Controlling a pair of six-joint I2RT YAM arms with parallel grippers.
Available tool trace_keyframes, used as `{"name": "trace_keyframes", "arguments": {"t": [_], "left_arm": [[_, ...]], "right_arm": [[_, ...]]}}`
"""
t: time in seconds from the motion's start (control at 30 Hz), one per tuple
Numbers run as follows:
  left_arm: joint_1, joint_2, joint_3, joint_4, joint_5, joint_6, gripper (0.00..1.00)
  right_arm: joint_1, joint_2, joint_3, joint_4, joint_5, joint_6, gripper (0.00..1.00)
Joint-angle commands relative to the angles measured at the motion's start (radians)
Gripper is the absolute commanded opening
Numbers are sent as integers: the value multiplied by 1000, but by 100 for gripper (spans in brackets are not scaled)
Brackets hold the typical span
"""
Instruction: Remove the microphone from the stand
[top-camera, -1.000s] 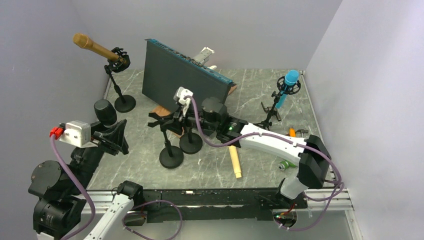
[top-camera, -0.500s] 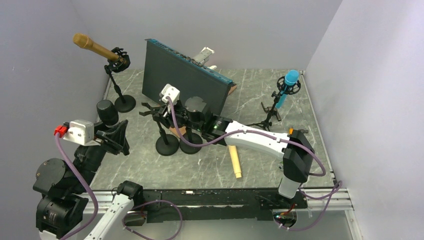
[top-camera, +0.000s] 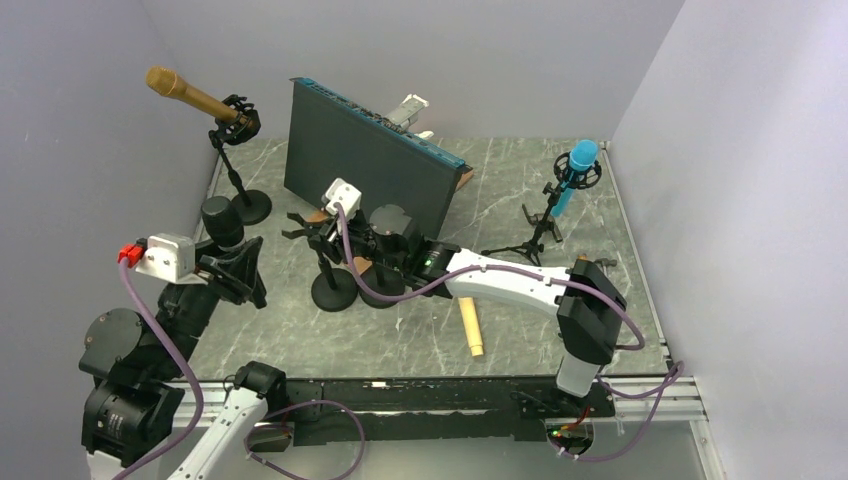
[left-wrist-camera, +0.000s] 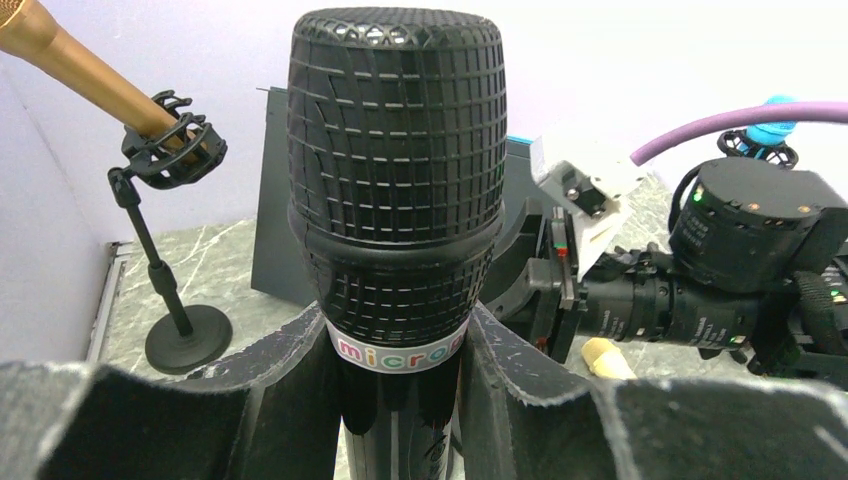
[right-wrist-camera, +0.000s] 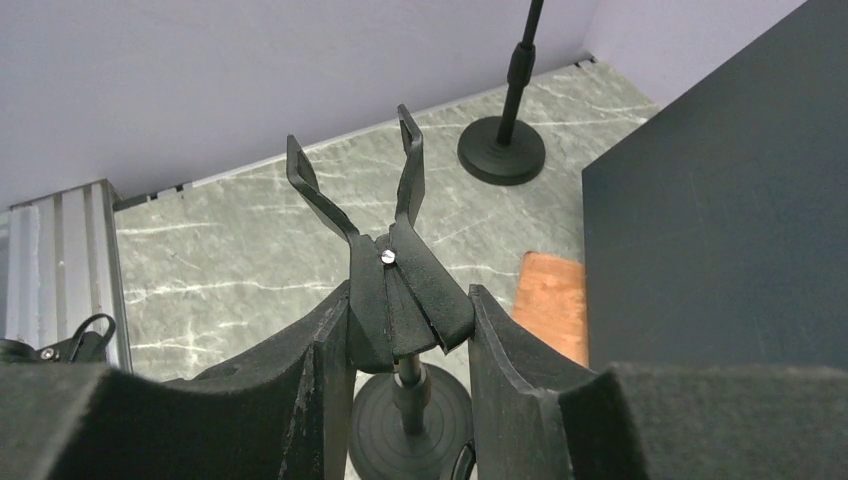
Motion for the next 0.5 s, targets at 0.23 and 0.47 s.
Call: {"name": "trace_keyframes", "arguments": {"t": [0.23, 0.47], "left_arm": [[-3, 0, -6, 51, 41, -52, 0], [-3, -5, -2, 41, 37, -60, 0]], "right_arm": [[14, 103, -17, -151, 16, -15, 0], [13, 111, -13, -160, 15, -2, 1]]}}
